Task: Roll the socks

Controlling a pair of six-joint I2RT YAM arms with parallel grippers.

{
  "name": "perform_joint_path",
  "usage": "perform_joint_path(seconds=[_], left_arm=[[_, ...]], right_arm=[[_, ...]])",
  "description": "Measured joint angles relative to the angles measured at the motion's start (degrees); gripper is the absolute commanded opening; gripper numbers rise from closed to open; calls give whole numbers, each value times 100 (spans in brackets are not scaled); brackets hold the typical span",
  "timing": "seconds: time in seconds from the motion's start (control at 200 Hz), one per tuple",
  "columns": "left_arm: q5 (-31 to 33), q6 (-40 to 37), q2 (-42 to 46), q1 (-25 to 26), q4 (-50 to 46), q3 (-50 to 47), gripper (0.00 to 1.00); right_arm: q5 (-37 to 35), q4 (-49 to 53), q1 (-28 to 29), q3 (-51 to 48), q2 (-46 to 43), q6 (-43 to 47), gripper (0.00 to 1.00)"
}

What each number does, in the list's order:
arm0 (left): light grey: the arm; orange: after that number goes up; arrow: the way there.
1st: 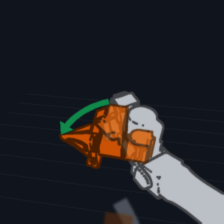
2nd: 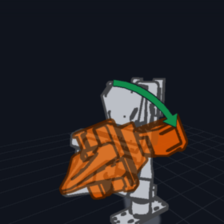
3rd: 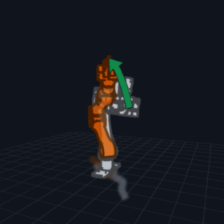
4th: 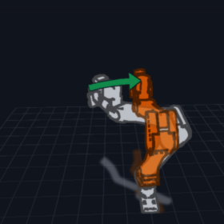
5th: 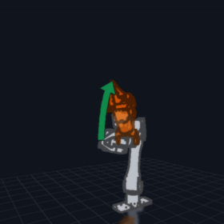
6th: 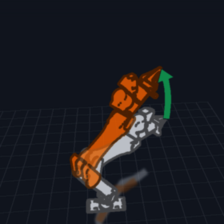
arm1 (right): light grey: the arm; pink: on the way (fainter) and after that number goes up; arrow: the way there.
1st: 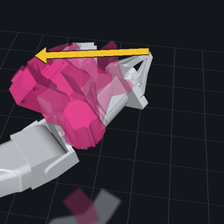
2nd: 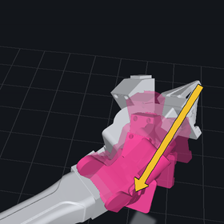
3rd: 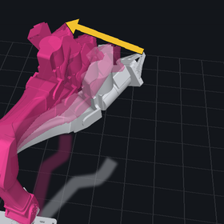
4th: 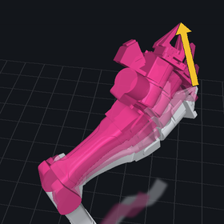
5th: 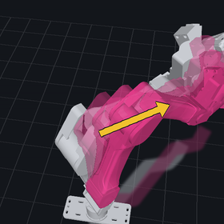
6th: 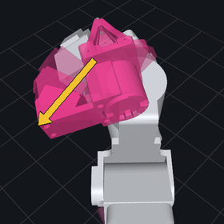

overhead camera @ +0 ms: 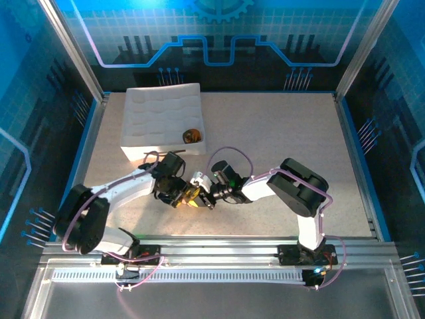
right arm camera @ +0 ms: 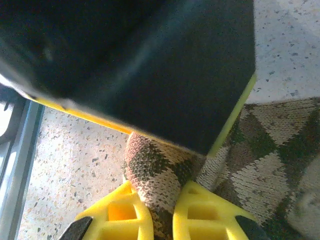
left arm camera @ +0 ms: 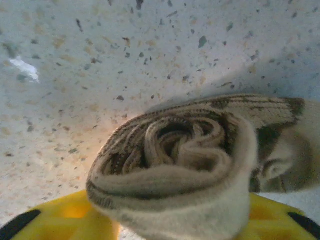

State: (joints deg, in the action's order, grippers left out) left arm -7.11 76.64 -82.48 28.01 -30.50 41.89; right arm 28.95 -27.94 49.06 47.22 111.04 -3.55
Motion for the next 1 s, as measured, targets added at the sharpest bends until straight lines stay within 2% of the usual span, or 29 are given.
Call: perform_joint_path(seconds=[0.075, 0.19, 0.33, 0.42, 0.51, 0.72, 1.001], left_arm=[[28, -33, -157, 48, 13, 76, 26], [74, -39, -264, 116, -63, 184, 15], [68, -70, -461, 188, -223, 372, 13], [66, -72, -603, 197, -398, 538, 9], [68, -74, -721, 199, -579, 702, 9], [72, -76, -1064, 284, -997, 1113, 10], [66, -81, -1351, 321, -1327, 1451, 10]], right_arm=[[2, 28, 0, 4, -2, -9, 6], [-46, 170, 2, 11, -70, 98, 27], [-525, 544, 57, -127, -437, 404, 39], [-1073, 765, 190, -426, -839, 776, 45], [-1668, 815, 382, -745, -1257, 1071, 52], [-2621, 688, 861, -946, -1880, 1480, 53], [-3099, 691, 1051, -553, -1440, 1344, 49]])
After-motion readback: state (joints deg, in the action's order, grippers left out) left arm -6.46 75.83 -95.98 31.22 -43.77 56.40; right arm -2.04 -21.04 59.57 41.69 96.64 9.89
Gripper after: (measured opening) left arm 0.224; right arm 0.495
